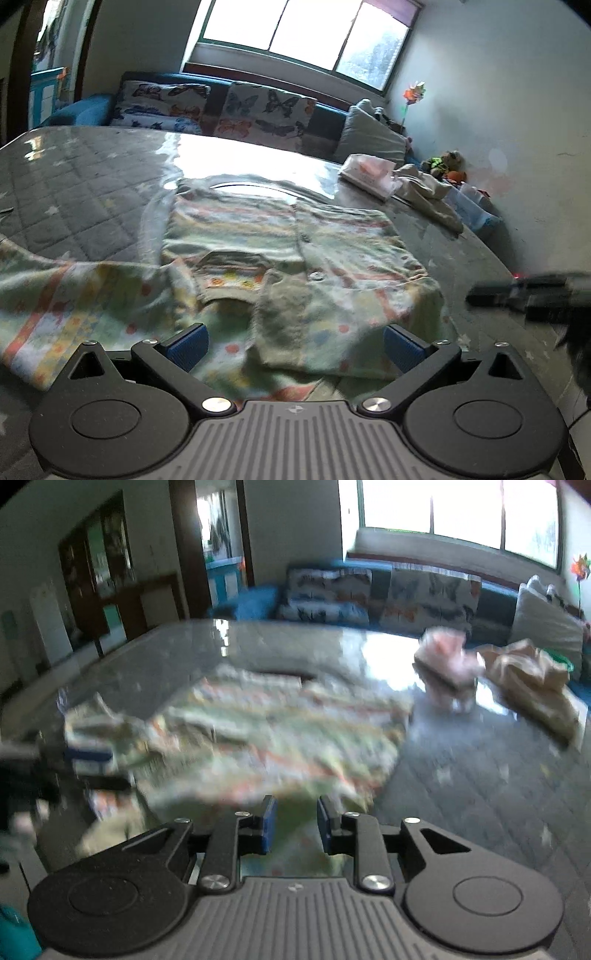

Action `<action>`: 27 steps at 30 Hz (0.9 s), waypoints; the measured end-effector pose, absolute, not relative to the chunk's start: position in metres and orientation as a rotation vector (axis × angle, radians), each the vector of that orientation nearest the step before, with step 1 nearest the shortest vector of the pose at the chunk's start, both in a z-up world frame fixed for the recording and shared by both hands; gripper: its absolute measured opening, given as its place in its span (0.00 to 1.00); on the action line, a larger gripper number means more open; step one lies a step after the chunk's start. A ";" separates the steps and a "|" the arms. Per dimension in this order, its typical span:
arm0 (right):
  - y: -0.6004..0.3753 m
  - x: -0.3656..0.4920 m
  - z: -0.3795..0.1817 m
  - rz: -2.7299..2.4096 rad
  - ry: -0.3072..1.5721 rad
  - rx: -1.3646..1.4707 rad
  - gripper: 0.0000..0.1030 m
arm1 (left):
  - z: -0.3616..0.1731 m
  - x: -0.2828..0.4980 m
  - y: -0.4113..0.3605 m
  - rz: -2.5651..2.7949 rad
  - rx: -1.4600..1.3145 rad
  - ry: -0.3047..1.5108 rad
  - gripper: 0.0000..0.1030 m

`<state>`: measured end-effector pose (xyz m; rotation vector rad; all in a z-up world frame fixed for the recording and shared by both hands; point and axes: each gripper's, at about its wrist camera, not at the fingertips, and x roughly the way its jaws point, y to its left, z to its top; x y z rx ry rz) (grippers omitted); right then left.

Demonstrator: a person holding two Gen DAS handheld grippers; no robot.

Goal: Fold clothes

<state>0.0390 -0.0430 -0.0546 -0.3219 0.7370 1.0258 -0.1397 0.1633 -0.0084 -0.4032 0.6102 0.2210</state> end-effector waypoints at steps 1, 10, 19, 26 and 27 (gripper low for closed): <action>-0.047 0.039 -0.060 1.023 0.754 -0.333 0.23 | -0.008 -0.136 0.161 0.210 -0.398 0.610 0.98; -0.052 0.041 -0.096 1.029 0.824 -0.342 0.22 | -0.004 -0.103 0.147 0.177 -0.323 0.609 0.89; -0.040 0.069 -0.077 1.007 0.748 -0.262 0.22 | -0.021 -0.106 0.170 0.292 -0.375 0.669 0.80; -0.019 0.084 -0.103 1.002 0.775 -0.278 0.21 | -0.030 -0.106 0.173 0.313 -0.384 0.692 0.75; -0.019 0.083 -0.101 0.999 0.768 -0.282 0.21 | -0.030 -0.106 0.173 0.311 -0.384 0.692 0.73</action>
